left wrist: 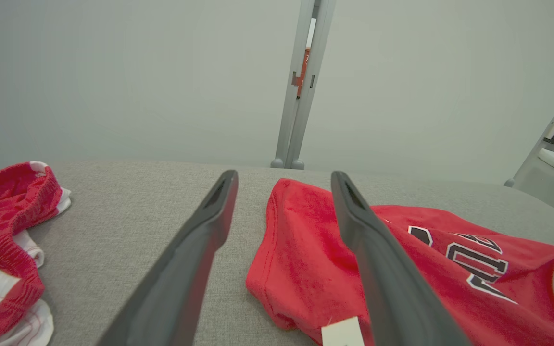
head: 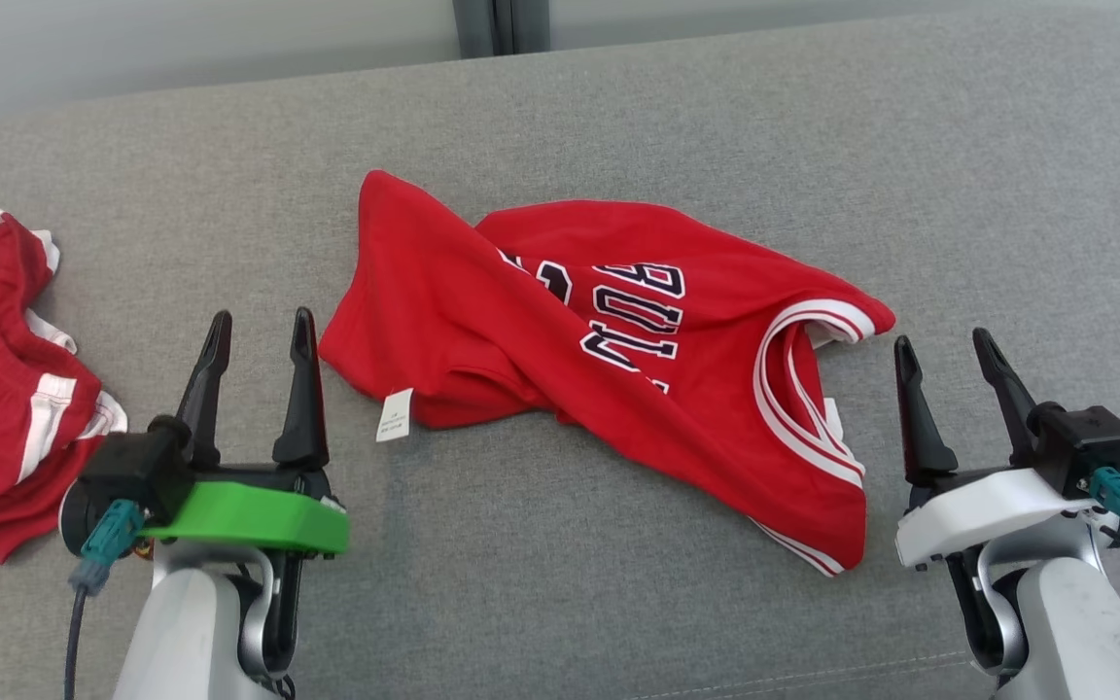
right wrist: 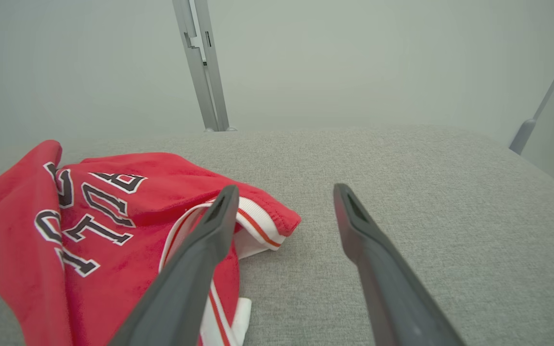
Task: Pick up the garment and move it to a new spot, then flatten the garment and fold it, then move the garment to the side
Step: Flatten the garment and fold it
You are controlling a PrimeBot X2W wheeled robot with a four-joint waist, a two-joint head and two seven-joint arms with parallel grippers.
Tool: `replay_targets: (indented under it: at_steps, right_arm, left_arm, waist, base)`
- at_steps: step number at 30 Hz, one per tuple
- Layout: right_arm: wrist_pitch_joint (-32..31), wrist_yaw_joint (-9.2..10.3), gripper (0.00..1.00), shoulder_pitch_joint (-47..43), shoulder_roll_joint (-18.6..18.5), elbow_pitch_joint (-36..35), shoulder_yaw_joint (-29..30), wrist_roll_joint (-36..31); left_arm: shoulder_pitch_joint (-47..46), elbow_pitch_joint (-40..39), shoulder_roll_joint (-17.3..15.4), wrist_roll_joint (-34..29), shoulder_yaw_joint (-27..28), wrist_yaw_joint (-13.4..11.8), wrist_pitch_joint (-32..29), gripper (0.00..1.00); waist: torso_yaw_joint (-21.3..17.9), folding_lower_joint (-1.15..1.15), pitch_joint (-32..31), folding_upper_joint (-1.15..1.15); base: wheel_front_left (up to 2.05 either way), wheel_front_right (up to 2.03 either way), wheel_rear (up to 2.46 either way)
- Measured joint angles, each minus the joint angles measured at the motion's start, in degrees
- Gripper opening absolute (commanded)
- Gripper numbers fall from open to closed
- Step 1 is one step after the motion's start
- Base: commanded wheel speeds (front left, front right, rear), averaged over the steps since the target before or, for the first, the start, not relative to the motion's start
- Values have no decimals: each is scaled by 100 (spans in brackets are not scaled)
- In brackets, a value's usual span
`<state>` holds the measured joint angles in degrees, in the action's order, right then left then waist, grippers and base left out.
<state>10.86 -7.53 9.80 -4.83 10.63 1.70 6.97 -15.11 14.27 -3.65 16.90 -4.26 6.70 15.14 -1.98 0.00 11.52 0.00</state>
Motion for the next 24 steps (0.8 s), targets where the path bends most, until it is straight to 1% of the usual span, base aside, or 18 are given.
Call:
replay_targets:
  at_steps: [3, 7, 14, 18, 20, 22, 24]
  right_arm:
    - [-24, 1, 100, -121, 0, 81, 65, 34]
    - [-85, 1, 100, -228, -4, 157, 91, 43]
    - [-229, 1, 100, -271, -30, 155, 34, 102]
    - [-840, 1, 100, -190, -27, 167, -56, 383]
    - [-1392, 1, 100, 6, -33, 245, -69, 660]
    - [-1768, 1, 100, 194, -137, 322, -143, 647]
    - [-2084, 1, 100, 412, -292, 486, -188, 478]
  left_arm:
    - [348, -225, 42, 0, 59, 37, 1, 100]
    - [685, -280, 66, -38, 101, 44, 2, 100]
    - [844, -342, 73, -80, 168, 62, 2, 100]
    - [844, -420, 75, -55, 136, 62, 3, 100]
    - [844, -452, 76, -34, 134, 63, 2, 100]
    - [839, -477, 76, -29, 110, 63, 2, 100]
    - [830, -474, 77, 7, 65, 63, 2, 100]
  waist:
    - [54, 0, -152, 0]
    - [123, 0, -325, 0]
    - [257, 0, -462, 0]
    - [329, 0, -463, 0]
    - [337, 0, -427, 0]
    - [340, 0, -386, 0]
    - [351, 0, -336, 0]
  base:
    - [0, 0, 0]
    - [0, 0, 0]
    - [0, 0, 0]
    - [0, 0, 0]
    - [0, 0, 0]
    - [0, 0, 0]
    - [0, 0, 0]
